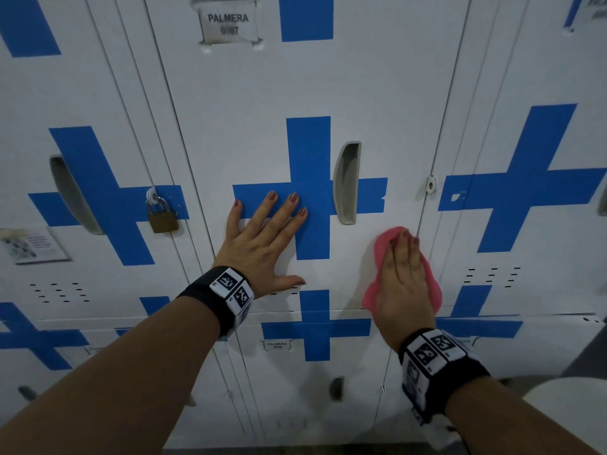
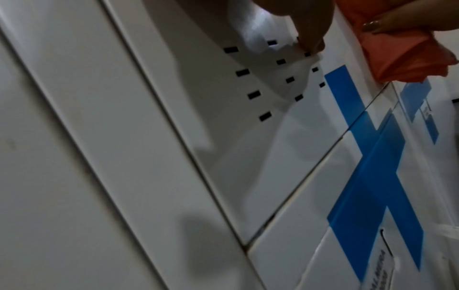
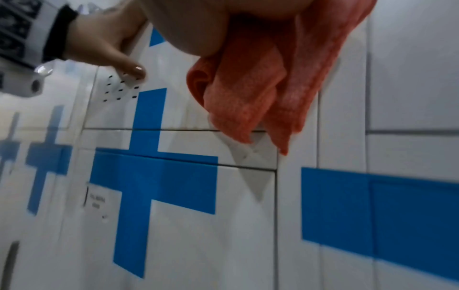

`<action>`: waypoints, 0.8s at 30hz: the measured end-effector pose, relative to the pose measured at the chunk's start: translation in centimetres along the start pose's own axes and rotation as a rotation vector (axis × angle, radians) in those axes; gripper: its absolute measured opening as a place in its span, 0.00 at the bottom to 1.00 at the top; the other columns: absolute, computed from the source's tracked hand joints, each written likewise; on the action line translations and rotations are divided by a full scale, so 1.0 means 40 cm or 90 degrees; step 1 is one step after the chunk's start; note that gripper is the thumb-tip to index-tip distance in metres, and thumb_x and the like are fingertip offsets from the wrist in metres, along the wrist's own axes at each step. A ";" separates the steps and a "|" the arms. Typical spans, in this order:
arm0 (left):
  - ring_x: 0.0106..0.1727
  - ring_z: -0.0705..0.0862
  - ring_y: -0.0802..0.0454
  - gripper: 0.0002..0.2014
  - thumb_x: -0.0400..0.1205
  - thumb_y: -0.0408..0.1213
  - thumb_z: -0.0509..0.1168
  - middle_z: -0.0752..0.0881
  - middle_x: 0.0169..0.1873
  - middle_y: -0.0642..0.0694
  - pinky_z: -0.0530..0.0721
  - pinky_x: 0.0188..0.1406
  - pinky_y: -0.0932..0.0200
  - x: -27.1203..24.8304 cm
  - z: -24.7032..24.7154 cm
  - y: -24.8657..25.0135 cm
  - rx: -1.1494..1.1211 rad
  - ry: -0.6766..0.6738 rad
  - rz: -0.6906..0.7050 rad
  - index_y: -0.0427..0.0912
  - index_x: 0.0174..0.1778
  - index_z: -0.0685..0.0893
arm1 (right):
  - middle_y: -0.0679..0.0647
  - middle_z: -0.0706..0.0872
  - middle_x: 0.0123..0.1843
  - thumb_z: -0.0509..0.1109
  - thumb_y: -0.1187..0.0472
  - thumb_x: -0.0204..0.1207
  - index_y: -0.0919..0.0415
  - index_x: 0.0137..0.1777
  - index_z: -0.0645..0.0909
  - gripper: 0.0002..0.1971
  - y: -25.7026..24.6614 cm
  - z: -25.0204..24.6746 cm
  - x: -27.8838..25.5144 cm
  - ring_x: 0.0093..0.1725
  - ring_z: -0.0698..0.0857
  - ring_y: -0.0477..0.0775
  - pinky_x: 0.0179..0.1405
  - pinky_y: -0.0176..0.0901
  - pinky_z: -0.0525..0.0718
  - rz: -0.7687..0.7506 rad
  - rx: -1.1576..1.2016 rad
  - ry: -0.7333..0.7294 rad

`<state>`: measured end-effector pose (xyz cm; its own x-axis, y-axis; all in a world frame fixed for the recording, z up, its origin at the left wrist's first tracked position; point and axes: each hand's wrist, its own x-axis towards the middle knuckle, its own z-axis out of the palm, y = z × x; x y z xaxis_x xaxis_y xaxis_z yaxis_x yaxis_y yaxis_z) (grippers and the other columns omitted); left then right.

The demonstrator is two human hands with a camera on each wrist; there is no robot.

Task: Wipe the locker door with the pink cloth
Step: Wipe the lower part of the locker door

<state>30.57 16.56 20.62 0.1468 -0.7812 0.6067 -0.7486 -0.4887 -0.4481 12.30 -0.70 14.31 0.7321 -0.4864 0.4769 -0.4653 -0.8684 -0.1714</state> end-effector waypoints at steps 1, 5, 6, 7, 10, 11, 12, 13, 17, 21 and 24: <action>0.82 0.34 0.45 0.62 0.63 0.76 0.61 0.33 0.81 0.49 0.30 0.75 0.34 0.000 0.001 0.000 0.000 0.002 0.000 0.48 0.82 0.36 | 0.58 0.27 0.77 0.70 0.63 0.74 0.62 0.73 0.22 0.53 -0.010 0.004 0.003 0.77 0.30 0.59 0.74 0.53 0.32 0.023 0.002 0.003; 0.82 0.34 0.45 0.62 0.63 0.77 0.62 0.33 0.81 0.50 0.32 0.76 0.33 0.001 0.002 0.001 -0.001 0.004 -0.003 0.48 0.82 0.37 | 0.65 0.45 0.82 0.83 0.64 0.55 0.67 0.80 0.33 0.66 -0.008 0.038 0.008 0.80 0.41 0.66 0.77 0.63 0.48 -0.015 -0.050 0.068; 0.82 0.34 0.45 0.62 0.63 0.77 0.62 0.33 0.81 0.49 0.32 0.76 0.33 0.001 0.003 0.002 -0.003 0.005 -0.004 0.48 0.82 0.37 | 0.63 0.45 0.82 0.83 0.65 0.55 0.65 0.80 0.32 0.67 0.002 0.049 0.006 0.80 0.37 0.65 0.78 0.63 0.47 -0.050 -0.064 0.064; 0.82 0.34 0.45 0.62 0.62 0.77 0.62 0.33 0.81 0.49 0.31 0.76 0.33 0.001 0.004 0.003 -0.003 0.005 -0.004 0.48 0.82 0.37 | 0.60 0.42 0.83 0.81 0.65 0.56 0.63 0.80 0.30 0.66 0.010 0.055 0.002 0.80 0.33 0.63 0.77 0.63 0.47 -0.086 -0.077 0.067; 0.82 0.34 0.45 0.62 0.62 0.77 0.61 0.33 0.81 0.49 0.31 0.75 0.34 -0.001 0.004 0.003 0.000 0.003 -0.006 0.49 0.82 0.36 | 0.57 0.32 0.83 0.76 0.69 0.59 0.61 0.81 0.31 0.62 0.009 0.073 -0.004 0.81 0.30 0.58 0.72 0.62 0.47 -0.152 -0.088 0.090; 0.82 0.34 0.45 0.62 0.62 0.77 0.61 0.33 0.81 0.49 0.31 0.75 0.34 -0.001 0.004 0.003 0.002 0.002 -0.007 0.49 0.82 0.36 | 0.57 0.35 0.83 0.76 0.70 0.57 0.61 0.82 0.35 0.62 0.002 0.078 -0.006 0.81 0.33 0.59 0.71 0.62 0.49 -0.171 -0.101 0.092; 0.82 0.34 0.45 0.62 0.63 0.77 0.61 0.33 0.81 0.49 0.31 0.75 0.34 0.000 0.004 0.003 0.003 0.002 -0.007 0.49 0.82 0.36 | 0.58 0.43 0.84 0.77 0.71 0.53 0.62 0.82 0.40 0.61 -0.006 0.085 -0.009 0.81 0.37 0.61 0.70 0.63 0.51 -0.198 -0.120 0.095; 0.82 0.34 0.45 0.62 0.63 0.77 0.61 0.33 0.81 0.49 0.31 0.76 0.33 0.000 0.005 0.003 0.004 0.002 -0.007 0.49 0.82 0.36 | 0.59 0.50 0.82 0.77 0.72 0.49 0.63 0.82 0.47 0.60 -0.012 0.092 -0.012 0.81 0.44 0.61 0.70 0.63 0.53 -0.232 -0.139 0.103; 0.82 0.34 0.45 0.62 0.63 0.77 0.61 0.33 0.81 0.50 0.34 0.75 0.32 -0.001 0.007 0.001 0.002 0.002 -0.002 0.49 0.82 0.36 | 0.57 0.58 0.81 0.65 0.74 0.53 0.60 0.83 0.49 0.54 0.010 0.096 -0.010 0.80 0.52 0.57 0.71 0.63 0.53 -0.377 -0.196 0.082; 0.82 0.33 0.45 0.62 0.63 0.77 0.61 0.32 0.81 0.50 0.33 0.75 0.32 -0.001 0.004 0.001 0.000 -0.001 -0.002 0.48 0.82 0.36 | 0.56 0.58 0.81 0.62 0.71 0.60 0.58 0.82 0.41 0.51 0.072 0.067 0.004 0.80 0.57 0.59 0.71 0.65 0.58 -0.431 -0.236 0.048; 0.82 0.33 0.45 0.62 0.63 0.77 0.61 0.32 0.81 0.49 0.33 0.75 0.32 0.000 0.002 0.001 0.000 -0.004 -0.006 0.48 0.82 0.36 | 0.58 0.54 0.82 0.68 0.73 0.59 0.59 0.82 0.40 0.55 0.092 0.053 -0.011 0.81 0.52 0.60 0.71 0.66 0.58 -0.332 -0.210 0.066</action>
<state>30.58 16.50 20.53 0.1577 -0.7795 0.6062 -0.7469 -0.4958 -0.4432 11.32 -3.90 11.63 0.8597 0.0204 0.5103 -0.2004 -0.9056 0.3739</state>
